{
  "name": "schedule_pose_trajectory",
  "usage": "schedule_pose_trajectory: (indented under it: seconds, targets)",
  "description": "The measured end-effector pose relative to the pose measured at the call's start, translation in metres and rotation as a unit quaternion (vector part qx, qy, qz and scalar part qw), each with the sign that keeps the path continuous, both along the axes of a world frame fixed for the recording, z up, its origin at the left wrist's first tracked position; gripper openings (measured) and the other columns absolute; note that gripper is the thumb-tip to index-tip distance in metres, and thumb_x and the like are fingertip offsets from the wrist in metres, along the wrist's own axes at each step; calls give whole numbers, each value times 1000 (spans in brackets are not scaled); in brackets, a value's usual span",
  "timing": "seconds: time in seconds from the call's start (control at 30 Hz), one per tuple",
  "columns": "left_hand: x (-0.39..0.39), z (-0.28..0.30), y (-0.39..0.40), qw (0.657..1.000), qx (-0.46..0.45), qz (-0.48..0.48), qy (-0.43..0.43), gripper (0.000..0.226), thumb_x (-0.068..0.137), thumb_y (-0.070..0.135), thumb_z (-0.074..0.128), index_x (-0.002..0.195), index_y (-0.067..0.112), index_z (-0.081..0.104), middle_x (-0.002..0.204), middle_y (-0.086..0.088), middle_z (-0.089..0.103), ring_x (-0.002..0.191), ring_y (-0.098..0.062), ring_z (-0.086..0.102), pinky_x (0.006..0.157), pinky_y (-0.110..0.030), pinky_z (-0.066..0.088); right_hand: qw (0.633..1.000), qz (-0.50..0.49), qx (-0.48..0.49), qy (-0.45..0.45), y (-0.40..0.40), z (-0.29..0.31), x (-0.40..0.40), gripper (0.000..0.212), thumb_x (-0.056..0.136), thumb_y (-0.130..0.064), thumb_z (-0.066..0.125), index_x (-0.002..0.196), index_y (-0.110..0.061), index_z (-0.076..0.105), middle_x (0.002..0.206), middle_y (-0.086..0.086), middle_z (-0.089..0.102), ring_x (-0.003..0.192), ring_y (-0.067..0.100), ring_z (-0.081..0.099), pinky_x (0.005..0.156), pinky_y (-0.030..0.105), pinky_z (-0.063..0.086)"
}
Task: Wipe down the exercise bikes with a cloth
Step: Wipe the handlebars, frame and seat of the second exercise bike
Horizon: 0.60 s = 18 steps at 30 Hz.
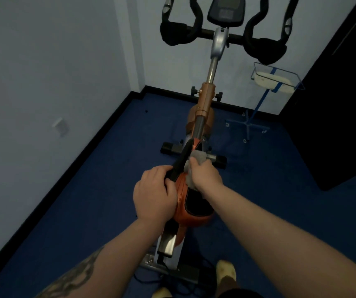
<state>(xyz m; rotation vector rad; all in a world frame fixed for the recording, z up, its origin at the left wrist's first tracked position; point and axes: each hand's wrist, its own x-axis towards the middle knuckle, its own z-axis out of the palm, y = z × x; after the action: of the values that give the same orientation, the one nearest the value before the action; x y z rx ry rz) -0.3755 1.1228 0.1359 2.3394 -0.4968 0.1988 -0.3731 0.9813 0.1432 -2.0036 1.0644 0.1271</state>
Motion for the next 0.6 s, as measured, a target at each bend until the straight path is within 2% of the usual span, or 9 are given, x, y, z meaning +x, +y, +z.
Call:
schedule_pose_trajectory:
  seconds: [0.1,0.2,0.3,0.37,0.4,0.43,0.5,0.6]
  targets:
    - [0,0,-2,1000,-2,9,1,36,82,19,45,111,22,66,105,8,67,95,-12,59,73,-33,47,995,62,-78,-22,9,-4,-29,50,98,-52,34,131,-15,41,122,8,58,93,22,56,70,32,38]
    - [0,-2,-3,1000,-11,21,-6,38,82,22,42,110,23,68,105,9,68,95,-11,61,73,-33,50,987,91,-113,-62,11,-11,-45,54,97,-54,33,137,-19,37,128,6,55,106,26,58,75,34,42]
    - [-1,-5,-4,999,-16,39,-17,35,82,16,46,108,21,69,104,8,69,94,-11,62,74,-30,49,999,42,-5,-31,-6,-17,-2,62,98,-57,29,138,-10,36,133,14,53,116,33,54,94,40,45]
    - [-4,-2,-5,998,-12,53,-18,34,82,14,47,108,19,69,103,7,69,94,-11,62,79,-34,50,994,-5,91,-60,-24,-18,26,71,97,-60,27,143,-6,32,138,17,49,121,33,51,103,40,41]
    - [-5,-1,-7,998,-3,62,-18,34,83,15,46,107,19,69,103,7,69,95,-12,62,82,-37,49,992,2,94,-79,-33,-19,37,71,97,-60,27,144,-6,31,139,17,48,123,33,50,104,40,40]
    - [-6,-1,-8,997,9,77,-17,34,84,16,44,107,18,69,103,6,69,97,-13,61,86,-39,47,992,34,66,-99,-41,-19,44,70,98,-59,28,144,-7,32,140,16,47,124,32,49,105,41,39]
    - [-10,-2,-11,990,17,139,1,31,88,16,44,108,18,68,106,4,68,101,-15,59,90,-41,44,976,154,-63,-140,-55,-16,50,60,99,-52,33,140,-8,39,140,13,46,125,30,46,105,42,38]
    - [-17,-5,-21,965,-36,256,51,28,96,15,43,113,18,65,110,3,65,104,-15,56,88,-37,44,885,355,-232,-191,-54,-11,44,53,100,-48,34,129,-8,52,135,7,51,129,25,41,109,43,31]
